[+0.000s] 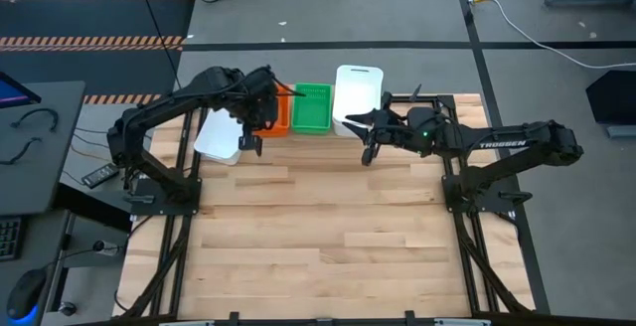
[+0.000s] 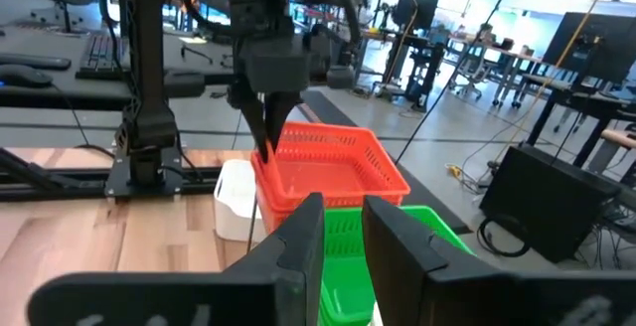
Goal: Stack baskets on shelf by color
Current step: Stack the orange bin on top of the stacked orange bins on the shelf
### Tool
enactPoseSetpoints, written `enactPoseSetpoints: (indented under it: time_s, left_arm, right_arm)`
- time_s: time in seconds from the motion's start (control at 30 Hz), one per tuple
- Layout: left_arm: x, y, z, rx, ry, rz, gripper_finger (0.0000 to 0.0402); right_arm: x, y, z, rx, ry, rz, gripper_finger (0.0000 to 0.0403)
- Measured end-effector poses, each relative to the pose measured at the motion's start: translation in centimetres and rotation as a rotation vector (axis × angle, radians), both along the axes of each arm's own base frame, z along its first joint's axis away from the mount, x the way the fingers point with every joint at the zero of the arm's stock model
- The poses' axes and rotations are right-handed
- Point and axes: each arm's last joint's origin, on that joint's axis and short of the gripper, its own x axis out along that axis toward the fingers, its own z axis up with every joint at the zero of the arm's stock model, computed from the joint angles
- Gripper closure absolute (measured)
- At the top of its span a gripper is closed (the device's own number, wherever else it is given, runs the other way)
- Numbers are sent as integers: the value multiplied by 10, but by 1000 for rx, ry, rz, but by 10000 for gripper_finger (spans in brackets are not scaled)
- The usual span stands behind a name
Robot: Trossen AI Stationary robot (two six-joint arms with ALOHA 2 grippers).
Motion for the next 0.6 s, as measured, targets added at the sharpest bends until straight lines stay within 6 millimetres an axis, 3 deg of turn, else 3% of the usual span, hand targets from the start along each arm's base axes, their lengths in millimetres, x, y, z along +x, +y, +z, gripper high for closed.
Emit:
enactPoseSetpoints:
  time_s: [0.4, 0.6]
  left_arm:
    - [-11, -12, 19, 20, -101, 12, 393]
    - [-10, -12, 4, 2, -67, 16, 393]
  right_arm:
    - [0, 0, -2, 21, 14, -5, 325]
    - [0, 0, -2, 25, 13, -5, 325]
